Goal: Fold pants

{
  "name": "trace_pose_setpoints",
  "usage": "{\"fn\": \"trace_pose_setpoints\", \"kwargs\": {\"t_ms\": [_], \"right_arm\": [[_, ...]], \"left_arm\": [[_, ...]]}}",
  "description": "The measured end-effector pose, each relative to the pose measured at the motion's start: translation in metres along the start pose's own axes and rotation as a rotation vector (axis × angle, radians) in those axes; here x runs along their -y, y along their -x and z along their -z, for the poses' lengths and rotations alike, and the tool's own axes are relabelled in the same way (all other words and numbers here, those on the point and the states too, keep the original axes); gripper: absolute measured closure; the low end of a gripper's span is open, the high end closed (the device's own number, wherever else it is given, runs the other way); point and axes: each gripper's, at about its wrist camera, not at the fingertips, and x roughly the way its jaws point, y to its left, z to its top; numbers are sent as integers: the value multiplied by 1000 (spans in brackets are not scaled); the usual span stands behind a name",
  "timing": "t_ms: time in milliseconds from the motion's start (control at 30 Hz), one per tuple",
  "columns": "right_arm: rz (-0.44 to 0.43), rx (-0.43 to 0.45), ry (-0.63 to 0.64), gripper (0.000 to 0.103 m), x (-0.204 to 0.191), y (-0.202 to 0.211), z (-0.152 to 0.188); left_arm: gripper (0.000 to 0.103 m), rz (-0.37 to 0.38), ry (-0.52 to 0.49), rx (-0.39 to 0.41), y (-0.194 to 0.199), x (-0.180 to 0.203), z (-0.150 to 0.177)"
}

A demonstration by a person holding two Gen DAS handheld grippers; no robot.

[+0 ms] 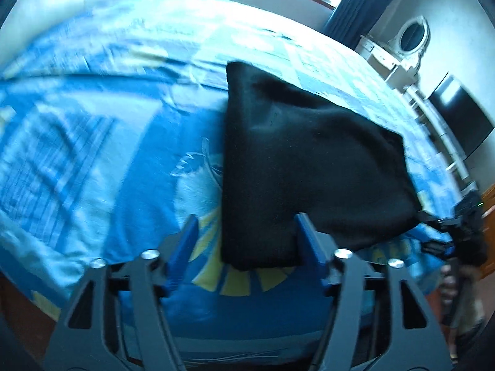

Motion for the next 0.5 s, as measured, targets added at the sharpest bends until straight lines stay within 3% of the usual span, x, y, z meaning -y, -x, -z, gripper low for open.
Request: {"fn": "trace_pose_setpoints", "kwargs": {"t_ms": [100,167,500], "right_arm": [[37,16,12,35,0,9,9],[69,22,28,28,-3,13,14],[399,7,281,18,-46,3,48]], "left_arm": [[22,-33,-14,17,10,5,8],[17,-73,-25,30,16,12,15],[6,-261,-77,113,45,33,45]]}}
